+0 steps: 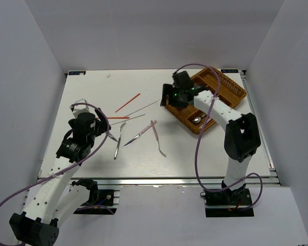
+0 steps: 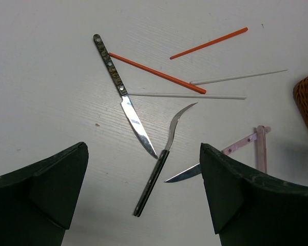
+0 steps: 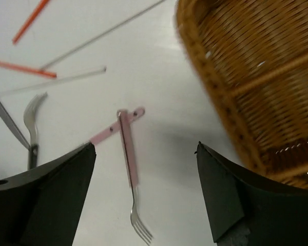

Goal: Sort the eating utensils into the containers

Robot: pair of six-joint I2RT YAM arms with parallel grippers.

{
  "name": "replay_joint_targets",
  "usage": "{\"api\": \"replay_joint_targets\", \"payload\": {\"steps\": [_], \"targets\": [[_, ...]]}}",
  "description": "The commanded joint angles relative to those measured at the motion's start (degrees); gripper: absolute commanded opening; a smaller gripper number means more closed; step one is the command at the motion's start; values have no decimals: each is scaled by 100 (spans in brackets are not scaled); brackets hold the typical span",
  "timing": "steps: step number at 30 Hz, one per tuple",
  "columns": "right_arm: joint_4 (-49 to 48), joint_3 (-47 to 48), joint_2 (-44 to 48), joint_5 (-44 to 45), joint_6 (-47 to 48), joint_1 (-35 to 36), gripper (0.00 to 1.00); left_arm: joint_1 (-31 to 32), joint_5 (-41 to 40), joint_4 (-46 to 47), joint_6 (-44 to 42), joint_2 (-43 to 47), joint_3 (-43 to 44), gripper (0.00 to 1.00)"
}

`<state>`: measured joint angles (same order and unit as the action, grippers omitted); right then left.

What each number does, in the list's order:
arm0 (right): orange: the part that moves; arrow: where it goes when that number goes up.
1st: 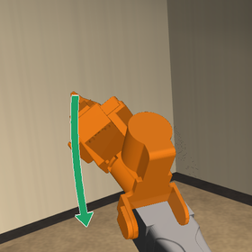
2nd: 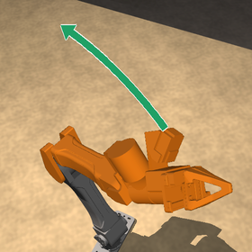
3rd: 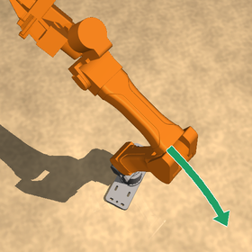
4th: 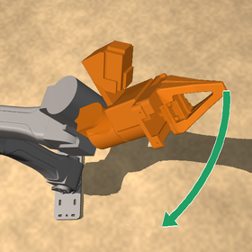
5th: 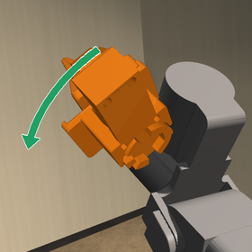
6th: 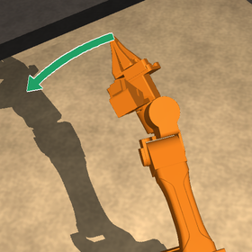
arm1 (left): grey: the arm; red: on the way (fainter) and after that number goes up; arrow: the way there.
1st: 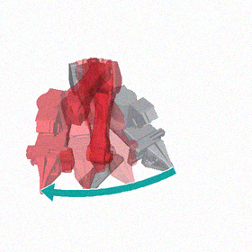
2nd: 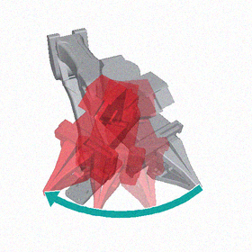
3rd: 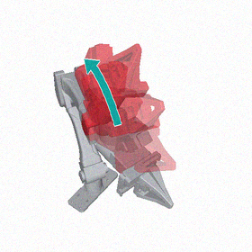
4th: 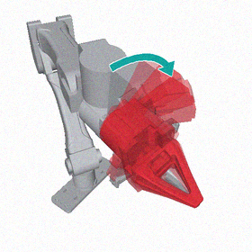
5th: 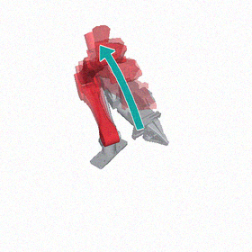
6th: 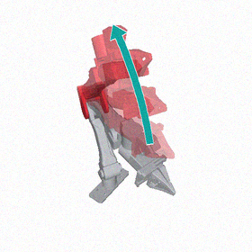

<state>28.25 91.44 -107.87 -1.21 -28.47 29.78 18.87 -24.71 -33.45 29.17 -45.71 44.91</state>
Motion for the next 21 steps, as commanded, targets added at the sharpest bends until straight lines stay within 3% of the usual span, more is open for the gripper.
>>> {"api": "replay_joint_targets", "payload": {"steps": [1,5,13,20,21], "targets": [[313,-327,583,1466,456,756,85,11,-130,-65,19,45,27,98],[102,-671,391,1088,447,1257,84,2,-306,-109,63,159,45,98],[400,-75,-760,921,518,1812,62,2,-509,-135,151,502,9,98],[366,-143,-1201,947,553,1821,29,2,-412,-118,124,362,18,98],[348,-187,-1131,947,518,1821,12,11,-412,-118,116,353,18,98]]}}
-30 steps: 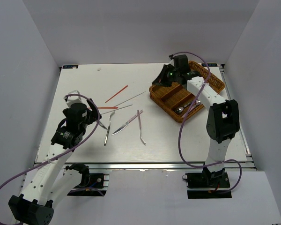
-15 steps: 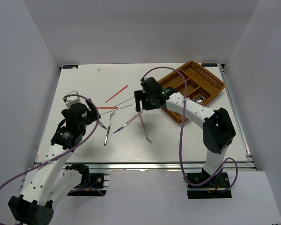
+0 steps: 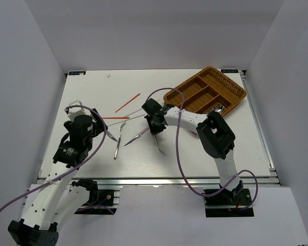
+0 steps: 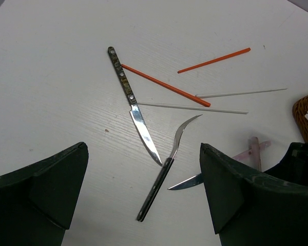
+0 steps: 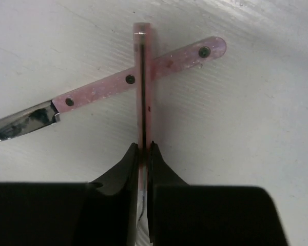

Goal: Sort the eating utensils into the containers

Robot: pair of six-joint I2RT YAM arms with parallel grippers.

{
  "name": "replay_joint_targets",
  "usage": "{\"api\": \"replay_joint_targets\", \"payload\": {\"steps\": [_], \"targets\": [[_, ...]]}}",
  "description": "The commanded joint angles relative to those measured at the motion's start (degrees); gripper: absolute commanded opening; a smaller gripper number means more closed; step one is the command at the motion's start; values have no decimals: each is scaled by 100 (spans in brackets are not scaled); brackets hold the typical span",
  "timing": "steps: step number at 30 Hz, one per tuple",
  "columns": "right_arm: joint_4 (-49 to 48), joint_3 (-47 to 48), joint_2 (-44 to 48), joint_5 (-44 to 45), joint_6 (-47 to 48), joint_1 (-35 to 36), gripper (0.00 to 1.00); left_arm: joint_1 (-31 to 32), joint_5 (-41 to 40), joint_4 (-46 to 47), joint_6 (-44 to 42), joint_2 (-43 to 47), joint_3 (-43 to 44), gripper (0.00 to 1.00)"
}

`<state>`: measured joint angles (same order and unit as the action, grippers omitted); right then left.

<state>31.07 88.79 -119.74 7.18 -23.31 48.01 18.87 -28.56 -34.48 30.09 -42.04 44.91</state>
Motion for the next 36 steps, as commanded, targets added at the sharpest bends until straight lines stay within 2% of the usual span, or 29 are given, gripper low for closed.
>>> {"api": "replay_joint_targets", "payload": {"steps": [1,7,10,12,13,16,19,25,27,30,31,32,35,36], "targets": [[31,16,126,134,-24,-2,2,2,-19,-6,24,-23,10,98],[-408,-371,1381,-5,-323,-37,0,2,8,3,15,-59,18,98],[-751,-573,2120,-25,-709,-519,0,2,-10,-15,15,-59,18,98],[-1048,-819,2499,108,-981,-1142,0,2,-27,-15,24,-41,18,98],[-1155,-907,2578,117,-1400,-1649,0,2,-27,-6,32,-24,18,98],[-1681,-1328,2807,345,-2332,-2529,0,2,8,11,24,-32,-8,98],[-1903,-1331,2598,451,-2826,-3172,0,2,17,3,24,-85,9,98],[-1201,-189,1517,907,-2881,-3666,0,2,69,20,6,-102,1,98],[-1138,-161,1384,987,-2907,-3728,0,11,43,11,-3,-111,9,98],[-1182,-274,1331,961,-2881,-3799,18,2,78,29,6,-129,-8,98],[-1191,-310,1374,969,-2890,-3799,35,2,87,46,-3,-138,-17,98],[-1217,-406,1401,978,-2898,-3799,43,2,131,55,-20,-155,-26,98],[-1253,-320,1428,978,-2846,-3816,64,2,455,169,-134,-313,-52,98],[-1122,-232,1401,952,-2811,-3817,67,2,630,213,-187,-444,-69,98]]}}
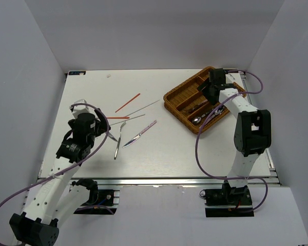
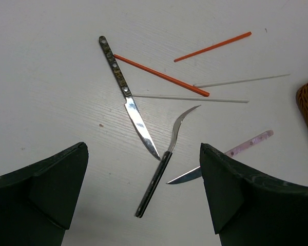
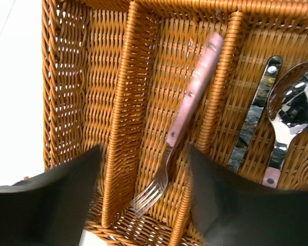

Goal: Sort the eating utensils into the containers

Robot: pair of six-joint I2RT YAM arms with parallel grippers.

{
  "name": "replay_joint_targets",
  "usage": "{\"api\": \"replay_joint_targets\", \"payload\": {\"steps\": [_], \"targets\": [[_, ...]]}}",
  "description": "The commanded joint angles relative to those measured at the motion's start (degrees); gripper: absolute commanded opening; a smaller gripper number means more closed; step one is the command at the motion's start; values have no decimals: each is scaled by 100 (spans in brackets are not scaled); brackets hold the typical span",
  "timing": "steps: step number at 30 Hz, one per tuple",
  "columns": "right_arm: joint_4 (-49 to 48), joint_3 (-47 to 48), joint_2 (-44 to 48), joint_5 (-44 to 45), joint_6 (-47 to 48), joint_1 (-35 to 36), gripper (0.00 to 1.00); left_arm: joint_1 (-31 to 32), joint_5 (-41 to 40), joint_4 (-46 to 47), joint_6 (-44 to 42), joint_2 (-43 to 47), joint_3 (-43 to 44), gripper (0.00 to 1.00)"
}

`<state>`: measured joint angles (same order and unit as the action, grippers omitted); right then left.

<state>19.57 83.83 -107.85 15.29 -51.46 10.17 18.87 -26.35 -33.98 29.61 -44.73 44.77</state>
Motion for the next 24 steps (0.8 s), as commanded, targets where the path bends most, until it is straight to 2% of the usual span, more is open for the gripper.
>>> {"api": "replay_joint_targets", "payload": {"steps": [1,6,9,12,14,16,20,24], "targets": [[99,352,212,132,100,-33,80,2,594,276,-174,-237,-74,98],[292,703,466,-26,768,54,84,11,1210,365,-253,-799,-83,98],[442,722,791,-384,1646,353,84,99,1518,322,-175,-1388,-31,98],[582,425,1169,-850,2332,756,84,248,1737,190,-60,-2178,92,97],[479,-119,1547,-1036,2561,872,84,371,1861,216,-34,-2695,102,95],[258,-785,1915,-1326,2606,969,83,433,1905,242,-42,-2970,128,91],[-76,-1508,2338,-1853,2624,1057,83,459,1695,119,-60,-3419,181,83],[-278,-1809,2567,-2056,2615,1258,82,459,1422,14,-7,-3700,242,62]]}}
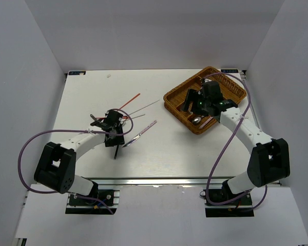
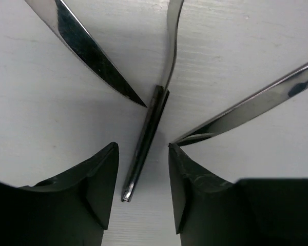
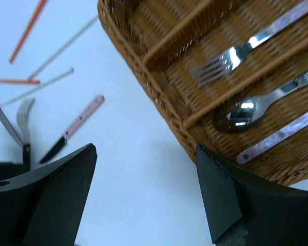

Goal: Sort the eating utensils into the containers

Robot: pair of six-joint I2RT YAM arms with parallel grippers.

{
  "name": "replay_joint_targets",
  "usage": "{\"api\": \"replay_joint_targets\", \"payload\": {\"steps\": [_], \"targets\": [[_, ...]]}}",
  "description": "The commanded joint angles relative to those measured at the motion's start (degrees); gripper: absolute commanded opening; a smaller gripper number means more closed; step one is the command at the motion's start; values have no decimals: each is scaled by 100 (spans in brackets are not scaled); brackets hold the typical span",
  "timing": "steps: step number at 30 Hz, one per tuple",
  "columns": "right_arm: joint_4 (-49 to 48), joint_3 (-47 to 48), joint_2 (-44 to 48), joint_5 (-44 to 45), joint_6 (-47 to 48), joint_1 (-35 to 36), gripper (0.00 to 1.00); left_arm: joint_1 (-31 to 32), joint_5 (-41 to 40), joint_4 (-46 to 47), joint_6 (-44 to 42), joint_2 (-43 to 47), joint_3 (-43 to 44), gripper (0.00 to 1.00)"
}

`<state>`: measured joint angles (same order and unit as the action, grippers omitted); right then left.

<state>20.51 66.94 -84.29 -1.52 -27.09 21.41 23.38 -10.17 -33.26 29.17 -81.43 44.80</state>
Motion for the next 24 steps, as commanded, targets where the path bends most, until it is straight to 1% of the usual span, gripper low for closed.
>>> {"api": "replay_joint_targets", "payload": {"steps": [1,2,4,10,16,20,21,24], "targets": [[-399,-146,229,-393,178,179,82,9,-282,-76,80,-57,223,51],[-425,-189,255,-410,169,206,82,9,-344,-102,115,-92,223,47],[-522,-225,290,-446,151,311,82,9,-415,-85,194,-136,205,44],[-496,-128,247,-463,204,487,81,9,-380,3,282,-277,126,44],[-548,-155,317,-463,178,557,81,70,-380,30,317,-452,100,36],[-540,-172,369,-455,169,601,81,202,-520,3,405,-540,82,26],[-540,-190,404,-455,178,593,81,211,-538,3,414,-558,73,21],[-505,-190,492,-437,187,601,82,238,-556,-23,406,-550,99,15]]}}
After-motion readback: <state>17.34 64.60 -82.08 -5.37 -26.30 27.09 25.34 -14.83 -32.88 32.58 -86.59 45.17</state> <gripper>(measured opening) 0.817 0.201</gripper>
